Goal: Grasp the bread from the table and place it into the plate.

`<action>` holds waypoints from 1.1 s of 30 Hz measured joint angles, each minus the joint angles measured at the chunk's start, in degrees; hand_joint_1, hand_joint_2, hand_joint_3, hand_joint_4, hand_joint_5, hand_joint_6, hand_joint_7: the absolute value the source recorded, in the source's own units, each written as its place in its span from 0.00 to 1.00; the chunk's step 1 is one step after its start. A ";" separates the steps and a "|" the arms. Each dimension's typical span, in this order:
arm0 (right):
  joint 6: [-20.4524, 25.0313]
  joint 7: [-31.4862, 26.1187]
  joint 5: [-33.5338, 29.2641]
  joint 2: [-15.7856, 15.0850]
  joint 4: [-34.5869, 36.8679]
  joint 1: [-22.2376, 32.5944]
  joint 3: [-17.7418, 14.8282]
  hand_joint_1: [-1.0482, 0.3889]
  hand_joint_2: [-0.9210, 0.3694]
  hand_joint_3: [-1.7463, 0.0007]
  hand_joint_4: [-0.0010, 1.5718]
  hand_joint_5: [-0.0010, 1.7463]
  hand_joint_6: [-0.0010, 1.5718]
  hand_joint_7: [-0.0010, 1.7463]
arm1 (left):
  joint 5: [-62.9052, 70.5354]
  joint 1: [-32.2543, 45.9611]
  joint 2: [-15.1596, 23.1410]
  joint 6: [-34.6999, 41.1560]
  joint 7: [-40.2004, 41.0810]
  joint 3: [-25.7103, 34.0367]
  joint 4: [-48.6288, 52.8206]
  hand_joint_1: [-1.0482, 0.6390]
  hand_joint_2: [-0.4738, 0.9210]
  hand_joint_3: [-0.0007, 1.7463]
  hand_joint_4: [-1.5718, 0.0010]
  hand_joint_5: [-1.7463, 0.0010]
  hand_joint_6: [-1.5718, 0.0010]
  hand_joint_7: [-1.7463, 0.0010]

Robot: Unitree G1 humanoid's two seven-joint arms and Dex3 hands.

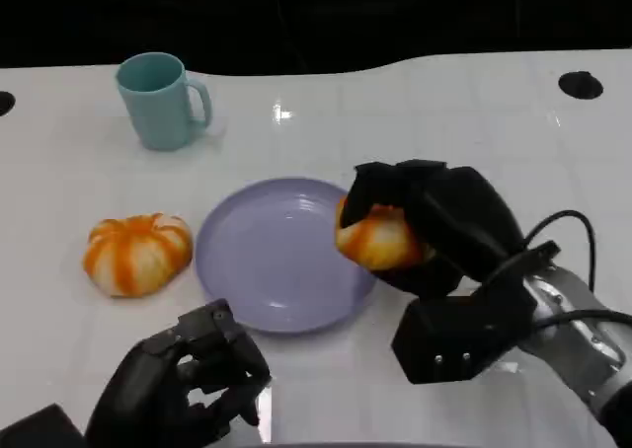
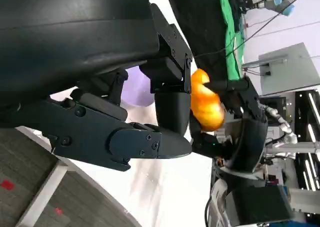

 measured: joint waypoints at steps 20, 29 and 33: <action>4.98 7.40 3.92 11.41 20.93 -14.41 1.63 0.45 0.10 0.80 0.12 0.33 0.29 0.03 | 0.23 1.03 -0.06 0.11 -0.04 -0.59 -1.75 0.30 1.00 0.17 0.58 0.00 0.62 0.13; 10.34 15.94 1.13 8.66 16.81 -15.35 5.36 0.19 0.00 0.80 0.00 0.10 0.11 0.00 | 0.42 1.12 -0.06 0.08 -0.02 -1.19 -2.03 0.30 1.00 0.18 0.58 0.00 0.62 0.12; 11.33 18.76 1.39 7.22 11.70 -14.09 5.44 0.19 0.00 0.79 0.00 0.11 0.10 0.00 | 0.47 1.13 -0.07 0.13 -0.01 -1.47 -2.36 0.30 1.00 0.18 0.58 0.00 0.62 0.11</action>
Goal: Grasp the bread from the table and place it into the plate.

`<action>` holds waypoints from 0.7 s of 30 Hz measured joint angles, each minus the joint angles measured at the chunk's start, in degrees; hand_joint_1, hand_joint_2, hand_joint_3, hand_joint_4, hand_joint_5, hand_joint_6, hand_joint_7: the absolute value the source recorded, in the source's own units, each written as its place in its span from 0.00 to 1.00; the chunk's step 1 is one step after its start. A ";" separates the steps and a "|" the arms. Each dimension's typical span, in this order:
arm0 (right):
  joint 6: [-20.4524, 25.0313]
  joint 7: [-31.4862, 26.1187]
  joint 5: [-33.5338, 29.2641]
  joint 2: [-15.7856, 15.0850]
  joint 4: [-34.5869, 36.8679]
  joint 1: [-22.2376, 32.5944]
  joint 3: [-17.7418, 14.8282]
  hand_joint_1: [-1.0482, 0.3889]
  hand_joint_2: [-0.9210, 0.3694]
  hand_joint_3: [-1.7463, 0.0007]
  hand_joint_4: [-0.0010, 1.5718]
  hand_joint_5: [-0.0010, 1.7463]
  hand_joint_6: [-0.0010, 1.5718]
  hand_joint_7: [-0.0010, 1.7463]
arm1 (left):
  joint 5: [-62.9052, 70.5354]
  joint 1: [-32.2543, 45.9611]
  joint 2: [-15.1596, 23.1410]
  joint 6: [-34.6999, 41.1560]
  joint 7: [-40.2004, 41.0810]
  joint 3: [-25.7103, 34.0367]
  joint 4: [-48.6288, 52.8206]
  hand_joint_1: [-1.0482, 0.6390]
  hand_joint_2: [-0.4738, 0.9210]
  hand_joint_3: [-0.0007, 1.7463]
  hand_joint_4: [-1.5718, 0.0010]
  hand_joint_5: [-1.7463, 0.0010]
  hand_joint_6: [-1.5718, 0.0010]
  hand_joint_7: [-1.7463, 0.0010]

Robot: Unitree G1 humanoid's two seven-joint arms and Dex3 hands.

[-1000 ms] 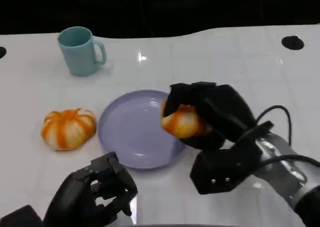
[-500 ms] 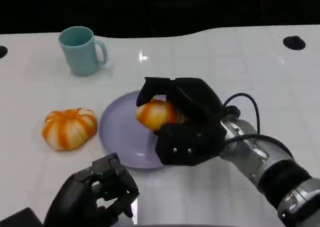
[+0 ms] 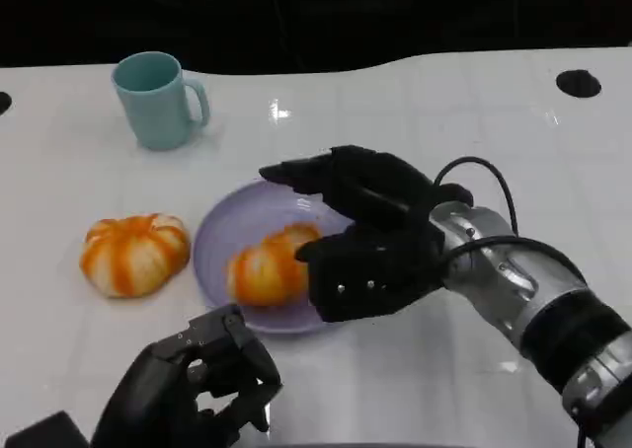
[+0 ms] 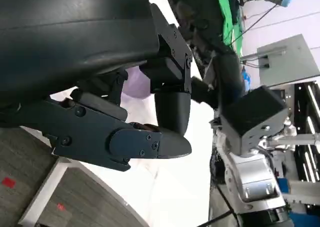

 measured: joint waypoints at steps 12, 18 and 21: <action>-0.01 3.80 1.41 -3.59 -12.50 7.63 -0.84 0.24 0.00 0.82 0.01 0.21 0.12 0.01 | -0.17 0.06 -0.04 -0.07 -0.01 0.03 0.01 0.31 1.00 0.19 0.57 0.00 0.63 0.11; -2.43 3.02 3.23 -6.04 -17.91 12.25 -2.84 0.30 0.00 0.87 0.01 0.40 0.19 0.03 | -0.21 -0.08 -0.05 -0.05 0.00 0.38 0.05 0.30 1.00 0.18 0.56 0.00 0.63 0.10; -6.20 0.07 4.48 -8.40 -23.29 17.67 -5.33 0.32 0.00 0.87 0.06 0.44 0.22 0.05 | -0.35 -0.56 -0.03 0.12 -0.02 0.85 0.31 0.31 1.00 0.18 0.56 0.00 0.63 0.10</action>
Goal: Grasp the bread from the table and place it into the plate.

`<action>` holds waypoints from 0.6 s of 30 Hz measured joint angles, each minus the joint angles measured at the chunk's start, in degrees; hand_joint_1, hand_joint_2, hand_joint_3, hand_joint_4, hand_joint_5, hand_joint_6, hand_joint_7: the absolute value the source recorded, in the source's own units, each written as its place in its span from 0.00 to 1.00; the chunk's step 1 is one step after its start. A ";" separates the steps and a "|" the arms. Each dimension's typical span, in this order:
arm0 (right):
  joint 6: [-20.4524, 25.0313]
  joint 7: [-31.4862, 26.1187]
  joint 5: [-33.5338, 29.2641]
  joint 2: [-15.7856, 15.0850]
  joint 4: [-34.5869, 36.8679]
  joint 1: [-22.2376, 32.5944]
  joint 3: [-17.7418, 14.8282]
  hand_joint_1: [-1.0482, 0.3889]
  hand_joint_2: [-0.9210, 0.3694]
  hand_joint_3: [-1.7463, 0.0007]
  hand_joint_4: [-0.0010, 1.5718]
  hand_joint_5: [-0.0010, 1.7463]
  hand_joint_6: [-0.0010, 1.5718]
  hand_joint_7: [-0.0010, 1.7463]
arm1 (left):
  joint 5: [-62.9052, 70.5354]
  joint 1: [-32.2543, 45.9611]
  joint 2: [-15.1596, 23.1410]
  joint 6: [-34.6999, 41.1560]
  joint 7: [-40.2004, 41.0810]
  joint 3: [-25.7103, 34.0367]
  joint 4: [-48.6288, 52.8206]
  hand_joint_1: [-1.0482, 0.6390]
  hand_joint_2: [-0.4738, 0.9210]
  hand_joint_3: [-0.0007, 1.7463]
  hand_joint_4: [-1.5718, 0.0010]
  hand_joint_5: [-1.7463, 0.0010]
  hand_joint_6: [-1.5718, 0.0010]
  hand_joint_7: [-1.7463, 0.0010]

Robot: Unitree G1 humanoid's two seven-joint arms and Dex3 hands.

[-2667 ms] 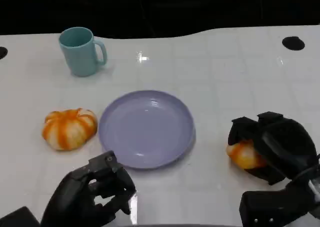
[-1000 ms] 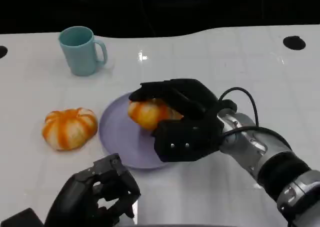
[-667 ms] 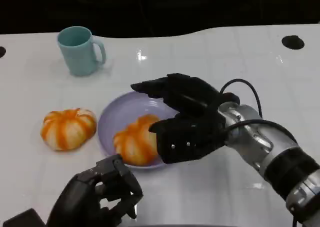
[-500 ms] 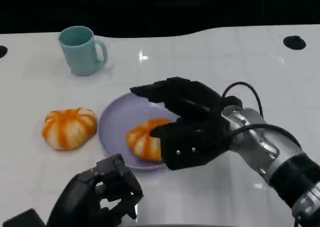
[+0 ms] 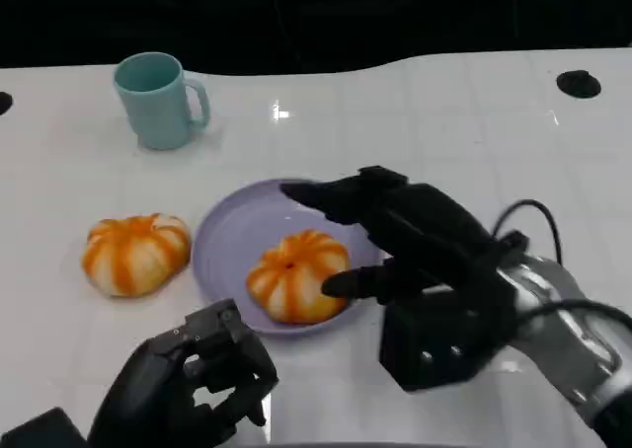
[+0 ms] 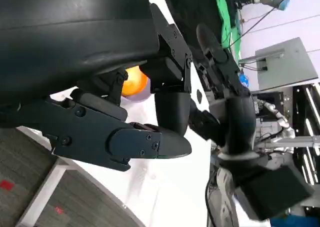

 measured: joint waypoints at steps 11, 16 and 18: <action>-3.98 -2.68 1.19 -7.01 -14.77 15.54 -7.36 0.48 0.01 0.96 0.26 0.55 0.34 0.12 | -0.40 -0.11 -0.01 0.58 0.00 0.16 0.14 0.31 1.00 0.18 0.56 0.00 0.63 0.11; -6.84 -3.06 2.37 -10.11 -18.63 21.39 -10.98 0.59 0.04 0.97 0.41 0.63 0.54 0.23 | -0.16 0.18 -0.14 0.66 0.01 -0.23 0.05 0.30 1.00 0.18 0.57 0.00 0.62 0.11; -8.99 -4.38 2.93 -10.49 -19.50 23.46 -12.31 0.62 0.08 0.90 0.44 0.71 0.55 0.35 | 0.14 0.41 -0.29 0.68 0.01 -0.56 0.01 0.31 1.00 0.18 0.57 0.00 0.62 0.11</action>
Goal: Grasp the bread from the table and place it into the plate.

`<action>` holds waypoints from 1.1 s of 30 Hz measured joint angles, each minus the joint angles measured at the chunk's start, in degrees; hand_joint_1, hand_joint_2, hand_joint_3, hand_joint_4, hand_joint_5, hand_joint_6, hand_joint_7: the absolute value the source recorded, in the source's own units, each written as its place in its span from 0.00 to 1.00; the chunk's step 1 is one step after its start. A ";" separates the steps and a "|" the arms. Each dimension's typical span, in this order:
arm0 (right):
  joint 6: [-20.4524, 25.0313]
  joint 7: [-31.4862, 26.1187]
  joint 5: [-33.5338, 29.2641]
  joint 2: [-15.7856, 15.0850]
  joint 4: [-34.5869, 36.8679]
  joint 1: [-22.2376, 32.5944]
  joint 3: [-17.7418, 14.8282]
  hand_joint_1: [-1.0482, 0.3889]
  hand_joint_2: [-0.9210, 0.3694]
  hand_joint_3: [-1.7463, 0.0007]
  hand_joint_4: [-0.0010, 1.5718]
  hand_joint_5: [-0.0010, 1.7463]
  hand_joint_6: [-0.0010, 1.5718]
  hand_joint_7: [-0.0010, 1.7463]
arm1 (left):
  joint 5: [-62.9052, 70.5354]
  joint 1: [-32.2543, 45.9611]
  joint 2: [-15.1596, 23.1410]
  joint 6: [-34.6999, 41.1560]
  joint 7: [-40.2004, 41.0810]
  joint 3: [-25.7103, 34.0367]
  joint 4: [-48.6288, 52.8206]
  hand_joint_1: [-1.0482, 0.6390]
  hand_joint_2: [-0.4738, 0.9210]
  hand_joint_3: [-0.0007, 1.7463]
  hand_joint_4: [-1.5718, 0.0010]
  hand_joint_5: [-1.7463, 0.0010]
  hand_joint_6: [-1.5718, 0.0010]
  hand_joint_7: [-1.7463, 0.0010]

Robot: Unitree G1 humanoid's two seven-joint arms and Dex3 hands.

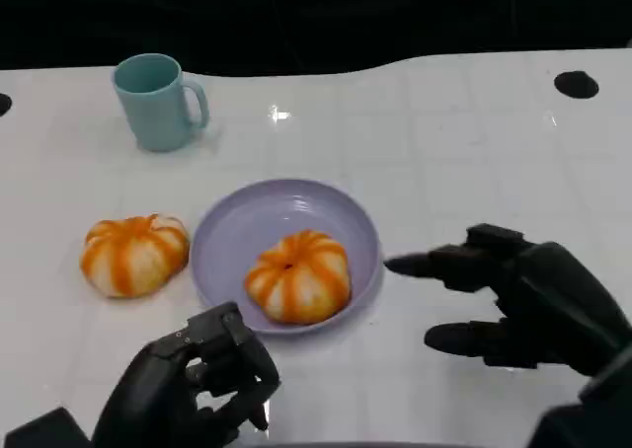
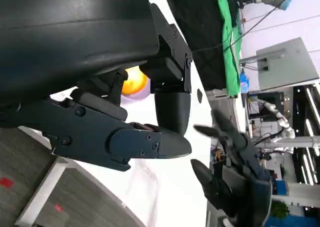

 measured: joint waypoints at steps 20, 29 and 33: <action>-6.32 -9.76 -3.89 0.92 0.65 9.06 -3.59 0.78 0.61 0.24 0.51 0.96 0.46 0.80 | -0.01 0.88 -0.26 -0.46 -0.01 -0.16 -0.06 0.32 1.00 0.16 0.56 0.00 0.61 0.12; -5.71 -10.68 -5.06 1.27 0.57 9.05 -3.58 0.76 0.62 0.24 0.54 0.95 0.48 0.78 | -0.48 0.74 -0.04 -1.71 -0.02 1.37 0.48 0.30 1.00 0.15 0.57 0.00 0.61 0.12; -5.63 -11.39 -6.29 1.25 0.59 9.03 -3.56 0.75 0.62 0.25 0.55 0.95 0.49 0.78 | -1.18 0.24 -0.01 -1.93 -0.05 1.49 1.30 0.30 1.00 0.15 0.57 0.00 0.61 0.12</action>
